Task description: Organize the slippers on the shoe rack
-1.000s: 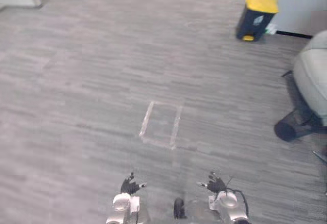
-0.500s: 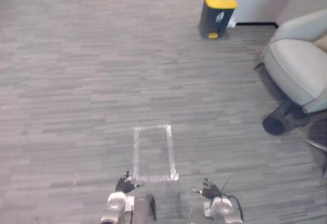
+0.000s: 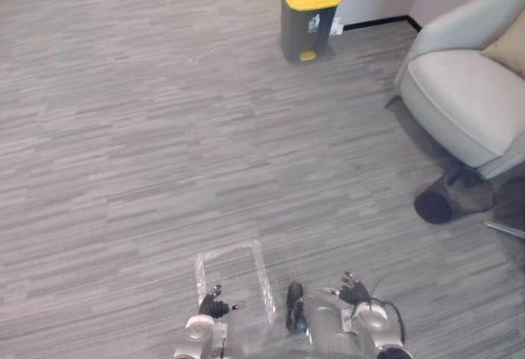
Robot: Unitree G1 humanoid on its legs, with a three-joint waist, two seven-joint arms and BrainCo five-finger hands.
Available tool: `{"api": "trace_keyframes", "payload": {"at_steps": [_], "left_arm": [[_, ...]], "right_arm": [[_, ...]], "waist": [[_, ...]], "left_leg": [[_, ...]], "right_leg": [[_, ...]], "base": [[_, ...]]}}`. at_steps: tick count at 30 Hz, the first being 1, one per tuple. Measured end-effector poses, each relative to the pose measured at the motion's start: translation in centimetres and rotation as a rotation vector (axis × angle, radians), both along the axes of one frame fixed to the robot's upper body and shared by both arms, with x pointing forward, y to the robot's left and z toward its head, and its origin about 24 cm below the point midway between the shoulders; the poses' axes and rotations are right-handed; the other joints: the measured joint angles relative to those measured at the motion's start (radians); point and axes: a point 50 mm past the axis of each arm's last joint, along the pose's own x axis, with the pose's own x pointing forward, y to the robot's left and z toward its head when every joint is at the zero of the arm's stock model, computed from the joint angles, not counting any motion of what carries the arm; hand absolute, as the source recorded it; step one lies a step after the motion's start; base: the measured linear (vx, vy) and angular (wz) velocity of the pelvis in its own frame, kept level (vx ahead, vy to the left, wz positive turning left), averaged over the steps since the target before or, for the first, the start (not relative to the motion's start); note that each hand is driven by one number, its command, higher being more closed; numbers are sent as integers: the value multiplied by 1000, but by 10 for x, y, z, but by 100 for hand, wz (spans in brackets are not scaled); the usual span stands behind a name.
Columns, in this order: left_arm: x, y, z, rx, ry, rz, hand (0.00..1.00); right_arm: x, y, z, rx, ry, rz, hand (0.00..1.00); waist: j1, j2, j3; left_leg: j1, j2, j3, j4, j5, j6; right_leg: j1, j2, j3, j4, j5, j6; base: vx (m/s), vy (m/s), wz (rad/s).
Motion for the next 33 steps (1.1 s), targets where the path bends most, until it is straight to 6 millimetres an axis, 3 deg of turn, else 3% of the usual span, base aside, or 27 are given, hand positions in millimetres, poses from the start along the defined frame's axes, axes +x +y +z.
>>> {"api": "trace_keyframes", "payload": {"at_steps": [3,5,6,7,8,9,10,11,12,13,14,16,19,20,21,24,25,28,29,33], "left_arm": [[4,3,4,-2,-32,22,0],[5,5,5,1,-40,32,0],[5,5,5,2,-40,32,0],[4,4,4,-1,-34,35,0],[4,4,4,-4,-31,41,0],[-1,0,0,-14,-7,45,0],[-3,-1,-1,-18,2,46,0],[-1,3,-1,-13,1,59,0],[-1,8,-1,1,1,61,0],[-5,19,-2,31,12,68,0],[-7,26,-2,47,20,81,0],[-9,29,-3,55,26,79,0],[-9,28,-4,51,37,72,0],[-9,27,-4,50,38,71,0],[-8,26,-4,51,39,57,0],[-7,18,-4,48,40,4,0],[-6,16,-4,45,38,-4,0],[-7,12,-5,38,41,-24,0],[-7,10,-5,36,42,-33,0],[-9,13,-5,41,45,-33,0]], "right_arm": [[-8,5,-4,13,32,2,0],[-8,7,-5,23,40,-2,0],[-8,7,-6,23,42,-3,0],[-9,6,-6,17,45,-4,0],[-9,4,-6,12,45,-5,0],[-13,-2,-6,-5,56,-8,0],[-14,-4,-6,-9,58,-8,0],[-15,-1,-8,-2,72,-7,0],[-16,3,-9,9,78,-1,0],[-17,15,-11,37,84,7,0],[-20,23,-13,60,89,9,0],[-23,28,-14,70,91,16,0],[-22,27,-13,69,84,15,0],[-20,28,-12,70,80,19,0],[-16,30,-11,70,68,34,0],[-11,26,-9,56,57,48,0],[-11,25,-9,50,59,54,0],[-13,17,-11,22,75,78,0],[-17,13,-12,9,94,83,0],[-20,5,-14,-21,123,112,0]], "waist": [[19,-30,-4],[34,-43,-4],[36,-42,-4],[39,-35,-9],[39,-31,-12],[43,6,-34],[46,16,-40],[55,0,-45],[56,-19,-54],[56,-60,-65],[59,-83,-80],[64,-97,-89],[62,-99,-92],[65,-96,-93],[71,-93,-95],[51,-81,-87],[51,-79,-86],[52,-67,-89],[53,-63,-91],[71,-47,-99]], "left_leg": [[-85,23,52,-78,-66,-2],[-119,-23,12,-393,-94,-13],[-121,-44,-11,-464,-92,-16],[-114,-105,-119,-657,-78,-15],[-113,-134,-188,-745,-57,-15],[-109,-162,-333,-902,15,-22],[-109,-159,-354,-912,49,-50],[-93,-178,-335,-886,115,-69],[-83,-189,-316,-897,107,-62],[-56,-207,-264,-917,96,-42],[-39,-214,-223,-913,73,-28],[-18,-215,-179,-912,51,-16],[11,-208,-86,-882,3,-8],[11,-194,-41,-868,-1,-2],[9,-177,19,-861,-4,2],[19,-172,69,-861,-6,8],[27,-173,78,-863,-9,12],[47,-176,88,-864,-9,12],[51,-175,93,-864,-9,12],[29,-146,121,-849,-8,10]], "right_leg": [[115,-19,80,-74,-2,13],[159,-57,165,-93,-13,41],[165,-69,179,-93,-19,51],[173,-95,222,-91,-35,78],[175,-108,245,-90,-45,96],[166,-110,300,-86,-68,140],[164,-105,312,-84,-74,151],[168,-125,356,-76,-91,185],[165,-141,353,-72,-89,191],[153,-172,349,-70,-81,202],[146,-188,369,-70,-59,208],[136,-194,398,-60,-43,224],[89,-190,458,-7,-24,228],[51,-186,446,21,-17,238],[-9,-194,322,67,2,241],[-27,-244,-14,64,13,202],[-24,-251,-58,61,9,190],[14,-248,-111,-11,15,181],[43,-235,-108,-93,35,197],[105,-182,-69,-310,165,186]], "base": [[479,63,-85],[304,164,-107],[314,251,-109],[306,314,-83],[426,509,-122],[354,483,-94],[362,524,-119],[229,345,-78],[261,361,-96],[205,278,-89],[229,302,-101],[155,229,-77],[89,186,-94],[61,91,-125],[53,81,-131],[39,35,-67],[57,-17,-55],[30,-43,-33],[-2,-55,-22],[-31,-36,-38]]}}
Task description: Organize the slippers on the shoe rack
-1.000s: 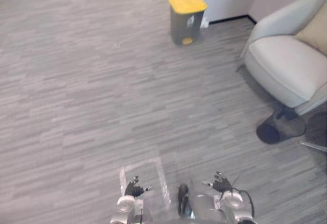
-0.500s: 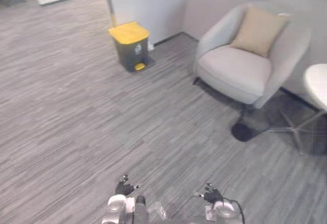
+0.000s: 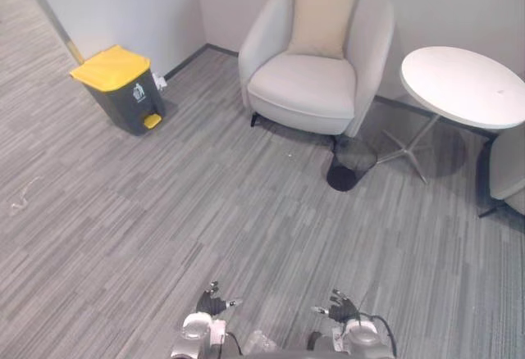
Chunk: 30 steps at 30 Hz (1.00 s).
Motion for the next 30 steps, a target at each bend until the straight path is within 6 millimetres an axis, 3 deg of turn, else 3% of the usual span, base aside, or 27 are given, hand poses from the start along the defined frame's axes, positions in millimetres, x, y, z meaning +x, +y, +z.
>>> {"api": "trace_keyframes", "payload": {"at_steps": [3,6,8,9,11,12,14,20,23,26,28,29,30], "left_arm": [[1,11,1,29,-1,-2,0],[-5,15,-1,34,17,15,0],[-6,13,-2,22,19,24,0],[-8,7,-3,3,26,28,0],[-7,6,-3,0,24,30,0],[-10,8,-5,3,42,31,0],[-9,7,-5,2,41,31,0],[-15,-1,-7,-25,57,46,0],[-11,-6,-6,-40,48,50,0],[-7,-9,-5,-66,35,86,0],[-7,-11,-5,-73,35,90,0],[-7,-14,-5,-80,35,91,0],[-8,-16,-6,-87,37,92,0]], "right_arm": [[-2,1,-1,4,5,-3,0],[-4,-4,-1,-3,8,-28,0],[-5,-9,-1,-5,8,-56,0],[-5,-18,0,-26,8,-64,0],[-6,-19,1,-21,1,-87,0],[-5,-19,2,-9,-10,-112,0],[-10,-21,0,-8,6,-135,0],[-17,-17,-3,8,30,-161,0],[-21,-18,-4,21,34,-203,0],[-24,-20,-5,31,44,-239,0],[-24,-20,-5,34,43,-249,0],[-22,-20,-5,36,39,-250,0],[-20,-19,-4,45,28,-274,0]], "waist": [[2,-5,22],[8,15,40],[9,21,46],[9,56,37],[12,56,39],[5,39,40],[5,34,35],[1,41,-3],[-7,45,-20],[-7,29,-25],[-3,26,-25],[3,29,-25],[-9,30,-23]], "left_leg": [[-38,37,-12,116,-1,0],[-28,69,-78,174,-16,-14],[-18,48,-178,152,-33,-26],[18,10,-292,61,-105,-57],[36,-33,-322,29,-112,-40],[60,-55,-330,6,-112,-40],[95,-66,-328,-24,-110,-37],[164,-61,-331,-122,-70,-20],[187,-50,-328,-135,-61,-32],[200,-52,-303,-128,-61,-32],[205,-48,-256,-119,-61,-31],[206,-42,-226,-118,-60,-29],[212,-41,-220,-117,-60,-29]], "right_leg": [[21,19,25,-41,35,-13],[26,50,87,-41,29,-22],[15,63,135,-45,32,-21],[1,88,171,-48,33,-19],[-11,79,202,-43,50,-12],[-10,66,212,-43,72,-14],[-5,66,239,-49,76,-11],[-7,93,266,-46,70,-16],[-5,109,272,-41,72,-23],[-8,115,300,-40,71,-24],[-31,115,276,-21,71,-24],[-53,99,200,8,42,-54],[-79,56,22,94,1,-72]], "base": [[-86,-45,-31],[-121,-20,-44],[-136,42,-68],[-106,91,-90],[-73,99,-80],[-53,73,-48],[5,48,-42],[105,-5,-24],[204,11,-12],[149,41,-33],[34,15,-64],[-12,-4,-59],[-13,-9,-36]]}}
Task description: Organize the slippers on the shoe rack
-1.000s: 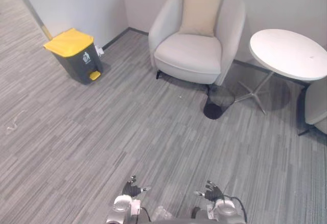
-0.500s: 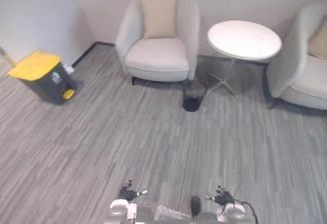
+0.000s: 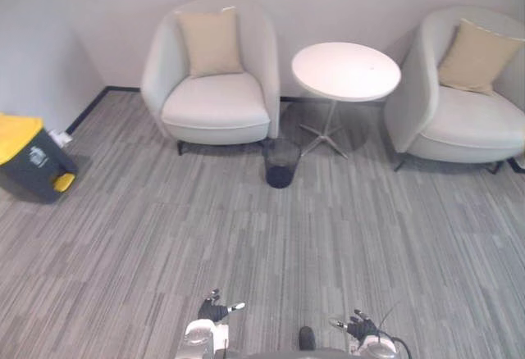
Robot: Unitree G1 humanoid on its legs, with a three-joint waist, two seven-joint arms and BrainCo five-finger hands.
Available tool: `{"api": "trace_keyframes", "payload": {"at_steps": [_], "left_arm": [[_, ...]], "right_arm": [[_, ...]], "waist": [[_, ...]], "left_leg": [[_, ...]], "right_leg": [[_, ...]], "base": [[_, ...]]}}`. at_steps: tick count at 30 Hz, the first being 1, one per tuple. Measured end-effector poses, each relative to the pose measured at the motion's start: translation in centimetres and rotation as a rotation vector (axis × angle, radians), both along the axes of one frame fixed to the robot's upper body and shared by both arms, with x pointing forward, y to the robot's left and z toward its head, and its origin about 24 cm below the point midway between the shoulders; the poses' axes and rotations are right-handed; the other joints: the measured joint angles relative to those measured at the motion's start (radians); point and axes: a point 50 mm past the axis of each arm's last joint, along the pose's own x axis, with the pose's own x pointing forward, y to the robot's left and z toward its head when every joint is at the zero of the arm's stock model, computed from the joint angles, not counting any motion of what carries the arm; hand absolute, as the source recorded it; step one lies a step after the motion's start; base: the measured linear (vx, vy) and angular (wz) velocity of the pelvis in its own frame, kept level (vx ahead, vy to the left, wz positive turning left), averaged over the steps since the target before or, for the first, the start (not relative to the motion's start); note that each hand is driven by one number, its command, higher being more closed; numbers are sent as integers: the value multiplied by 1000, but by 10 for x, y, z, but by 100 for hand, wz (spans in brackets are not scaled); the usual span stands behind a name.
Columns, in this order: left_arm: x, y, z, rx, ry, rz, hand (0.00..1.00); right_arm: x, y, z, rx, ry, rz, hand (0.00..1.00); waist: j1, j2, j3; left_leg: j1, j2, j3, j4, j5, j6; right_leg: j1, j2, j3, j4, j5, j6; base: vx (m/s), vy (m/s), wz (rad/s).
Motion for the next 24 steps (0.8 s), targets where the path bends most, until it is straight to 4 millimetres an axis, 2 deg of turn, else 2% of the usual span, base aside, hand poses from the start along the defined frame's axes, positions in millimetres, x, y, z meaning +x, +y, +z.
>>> {"api": "trace_keyframes", "payload": {"at_steps": [1,2,5,9,12,14,16,20,24], "left_arm": [[1,1,0,1,-2,0,0],[1,3,0,8,-3,1,0],[-1,5,0,9,-3,3,0],[-2,7,0,14,0,2,0],[-2,9,0,19,2,0,0],[-1,10,-1,21,5,-2,0],[1,10,0,21,3,-7,0],[-10,24,-5,55,48,-4,0],[-15,24,-6,56,65,-3,0]], "right_arm": [[0,0,0,1,1,0,0],[-3,1,-1,5,7,-8,0],[-7,1,-3,9,21,-20,0],[-10,0,-4,13,33,-35,0],[-10,0,-4,18,37,-40,0],[-11,-2,-5,17,39,-54,0],[-9,-4,-4,11,33,-53,0],[-9,0,-4,19,35,-49,0],[-9,-2,-4,14,35,-42,0]], "waist": [[0,-5,4],[1,-9,3],[11,-16,-1],[11,-16,-1],[11,-19,1],[10,-12,0],[10,-1,16],[8,-7,12],[7,-7,11]], "left_leg": [[12,-4,1,0,0,0],[20,-7,0,4,-1,1],[27,-6,-1,40,-1,1],[27,-14,-8,49,-1,1],[28,-21,-43,46,-3,5],[30,-17,-63,25,-22,27],[44,-8,-82,-2,-53,14],[46,-14,-80,-3,-57,14],[45,-12,-89,-6,-53,7]], "right_leg": [[-1,-7,-23,25,-3,13],[13,2,5,26,-3,21],[43,8,29,-13,9,26],[97,18,48,-137,80,26],[95,15,49,-143,89,28],[89,20,41,-144,96,29],[90,30,33,-144,107,30],[91,19,27,-144,109,39],[89,24,18,-144,110,36]], "base": [[-4,26,-17],[6,22,-25],[-16,-1,-23],[-40,13,-15],[-78,29,0],[-98,38,10],[-112,43,5],[-70,13,-4],[19,-5,3]]}}
